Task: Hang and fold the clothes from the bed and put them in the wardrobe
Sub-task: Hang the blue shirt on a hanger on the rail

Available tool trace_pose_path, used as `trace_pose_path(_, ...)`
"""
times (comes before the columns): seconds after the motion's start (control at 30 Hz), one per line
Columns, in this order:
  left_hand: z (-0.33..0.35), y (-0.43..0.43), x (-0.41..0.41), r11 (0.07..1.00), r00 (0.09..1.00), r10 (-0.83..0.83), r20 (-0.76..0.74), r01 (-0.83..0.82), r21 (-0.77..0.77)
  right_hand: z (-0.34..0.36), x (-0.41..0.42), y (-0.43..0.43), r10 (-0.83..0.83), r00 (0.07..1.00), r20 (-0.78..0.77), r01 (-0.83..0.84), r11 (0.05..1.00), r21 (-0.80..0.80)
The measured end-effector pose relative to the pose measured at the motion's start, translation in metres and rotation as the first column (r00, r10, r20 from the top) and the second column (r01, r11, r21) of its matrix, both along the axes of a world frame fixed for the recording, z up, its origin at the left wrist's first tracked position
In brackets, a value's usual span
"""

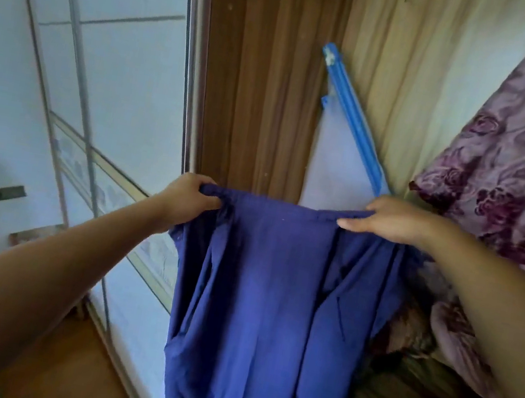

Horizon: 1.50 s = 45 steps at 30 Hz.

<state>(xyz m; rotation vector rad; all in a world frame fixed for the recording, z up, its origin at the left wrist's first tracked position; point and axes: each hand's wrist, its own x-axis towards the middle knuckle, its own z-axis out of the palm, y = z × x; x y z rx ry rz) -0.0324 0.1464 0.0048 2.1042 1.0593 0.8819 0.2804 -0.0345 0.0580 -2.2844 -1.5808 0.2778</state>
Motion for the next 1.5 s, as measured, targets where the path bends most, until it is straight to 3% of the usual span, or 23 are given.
trace_pose_path(0.3,0.066,0.057,0.096,0.975,0.994,-0.107,-0.007,0.106,0.194,0.028,0.034,-0.010,-0.335,0.937,0.100,0.296,0.912,0.284)
trace_pose_path(0.6,0.124,0.130,0.164,0.932,0.969,-0.173,-0.178,0.219,0.287,0.072,0.058,0.028,-0.543,0.829,0.136,0.481,0.815,0.322)
trace_pose_path(0.87,0.188,0.158,0.226,0.896,0.960,-0.220,-0.171,0.268,0.354,0.128,0.087,0.044,-0.681,0.711,0.175,0.574,0.706,0.414)
trace_pose_path(1.0,0.241,0.170,0.255,0.884,0.976,-0.187,-0.109,0.216,0.415,0.181,0.106,0.053,-0.723,0.662,0.199,0.565,0.655,0.502)
trace_pose_path(1.17,0.297,0.176,0.274,0.886,0.988,-0.129,0.087,0.075,0.457,0.248,0.131,0.067,-0.745,0.634,0.209,0.488,0.595,0.638)
trace_pose_path(1.3,0.265,0.186,0.284,0.885,0.995,-0.098,-0.031,0.101,0.455,0.219,0.152,0.079,-0.690,0.696,0.197,0.499,0.662,0.559)
trace_pose_path(1.5,0.131,0.204,0.293,0.910,0.953,-0.114,-0.281,0.214,0.355,0.075,0.190,0.097,-0.538,0.839,0.079,0.477,0.797,0.371)
